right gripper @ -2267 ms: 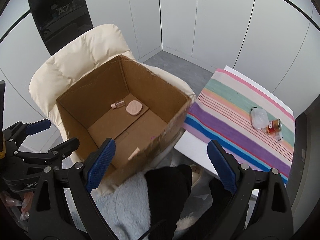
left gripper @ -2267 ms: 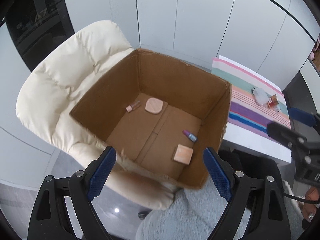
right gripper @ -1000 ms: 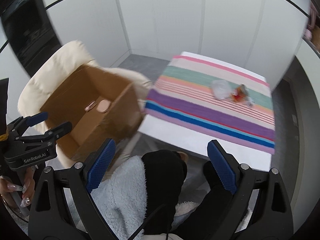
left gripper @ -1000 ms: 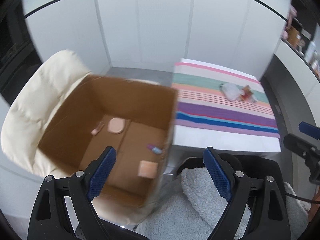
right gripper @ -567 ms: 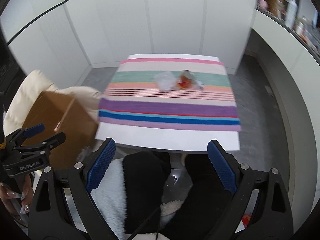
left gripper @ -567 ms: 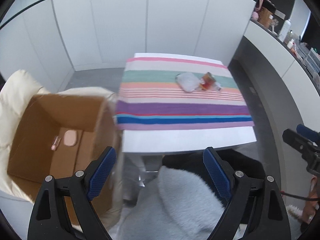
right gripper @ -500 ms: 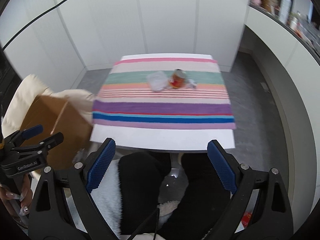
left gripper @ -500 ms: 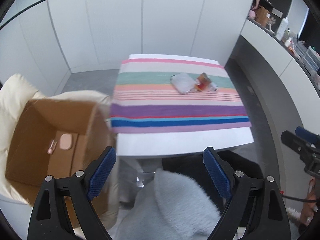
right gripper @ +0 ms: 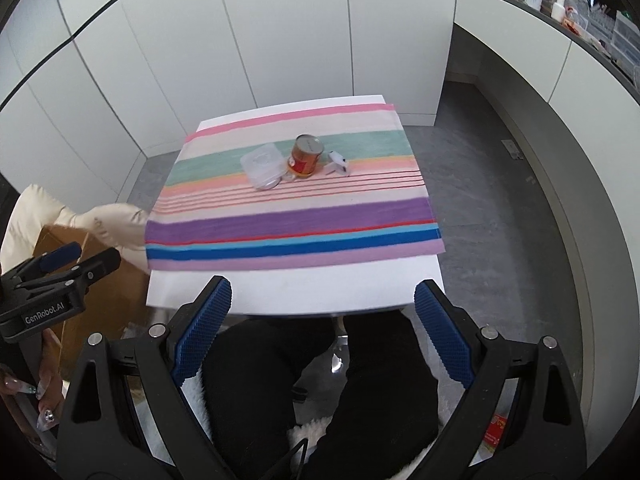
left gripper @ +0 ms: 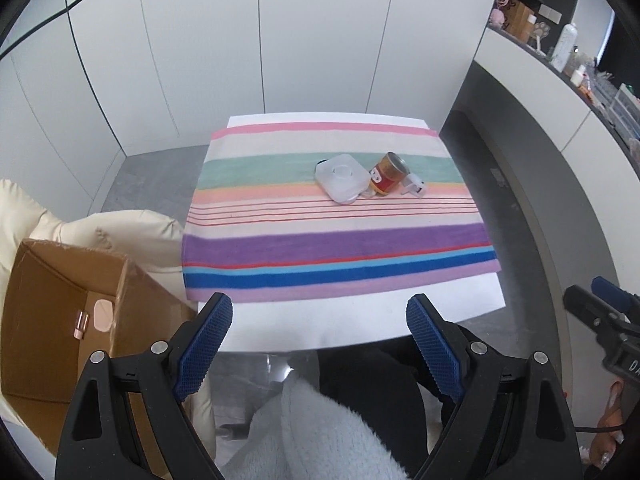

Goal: Organize objects
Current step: 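Withdraw both open tools from the box back toward the cloth, then grasp the clear square container with the left tool while the right grasps the white clip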

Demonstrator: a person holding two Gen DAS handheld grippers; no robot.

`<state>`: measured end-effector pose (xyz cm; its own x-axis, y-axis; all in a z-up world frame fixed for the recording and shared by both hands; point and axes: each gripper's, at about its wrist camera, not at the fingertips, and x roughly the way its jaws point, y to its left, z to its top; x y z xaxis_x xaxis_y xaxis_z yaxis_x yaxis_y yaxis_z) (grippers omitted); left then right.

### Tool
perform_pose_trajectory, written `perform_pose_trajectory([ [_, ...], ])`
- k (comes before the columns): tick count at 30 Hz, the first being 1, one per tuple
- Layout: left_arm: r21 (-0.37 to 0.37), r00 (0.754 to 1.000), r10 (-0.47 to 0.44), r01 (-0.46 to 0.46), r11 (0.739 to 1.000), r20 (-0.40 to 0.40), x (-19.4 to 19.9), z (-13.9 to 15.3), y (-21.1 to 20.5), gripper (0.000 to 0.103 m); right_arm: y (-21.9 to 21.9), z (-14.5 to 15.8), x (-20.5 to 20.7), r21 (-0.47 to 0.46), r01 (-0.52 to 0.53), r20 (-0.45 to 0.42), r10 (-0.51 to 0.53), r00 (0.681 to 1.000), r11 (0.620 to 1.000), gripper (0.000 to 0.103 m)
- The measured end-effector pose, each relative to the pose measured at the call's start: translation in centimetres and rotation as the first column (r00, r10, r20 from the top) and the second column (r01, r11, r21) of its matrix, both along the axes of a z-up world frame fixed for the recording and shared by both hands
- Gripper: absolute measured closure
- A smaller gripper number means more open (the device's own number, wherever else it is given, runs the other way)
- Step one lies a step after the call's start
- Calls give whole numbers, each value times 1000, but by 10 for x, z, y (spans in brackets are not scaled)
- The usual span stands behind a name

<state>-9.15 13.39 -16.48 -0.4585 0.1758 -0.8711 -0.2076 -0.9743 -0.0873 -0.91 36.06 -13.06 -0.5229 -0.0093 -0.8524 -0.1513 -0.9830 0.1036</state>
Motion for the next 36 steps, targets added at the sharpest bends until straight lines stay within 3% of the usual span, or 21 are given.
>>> perform_pose_trajectory([
  [9,-44,998,-17,20,999,59,-56,-22,23,13,31,-38,-58,-1,-2,-2,2,1000,1000,8],
  [15,-90,995,-88,91,992,44,-109,-47,54,13,44,-87,-119,-45,-22,24,23,999,999,8],
  [21,-124,982,-187,189,974,33,-175,-99,94,13,56,-155,-188,-30,-74,37,75,997,997,8],
  [25,-79,977,-194,201,976,90,-219,-138,107,13,52,-190,-228,-27,-156,32,156,987,987,8],
  [30,-7,980,-124,126,992,154,-253,-172,107,13,45,-224,-270,23,-243,30,243,970,970,9],
  [31,8,979,-121,121,993,163,-256,-176,107,13,45,-232,-278,32,-258,31,257,966,966,10],
  [33,19,979,-114,112,994,169,-263,-182,112,13,45,-243,-287,39,-280,33,279,960,959,23],
  [35,23,979,-98,95,995,177,-269,-185,115,13,42,-252,-293,56,-308,54,305,951,950,55],
  [36,31,979,-85,81,996,186,-274,-187,117,13,39,-253,-293,95,-314,40,311,949,945,59],
])
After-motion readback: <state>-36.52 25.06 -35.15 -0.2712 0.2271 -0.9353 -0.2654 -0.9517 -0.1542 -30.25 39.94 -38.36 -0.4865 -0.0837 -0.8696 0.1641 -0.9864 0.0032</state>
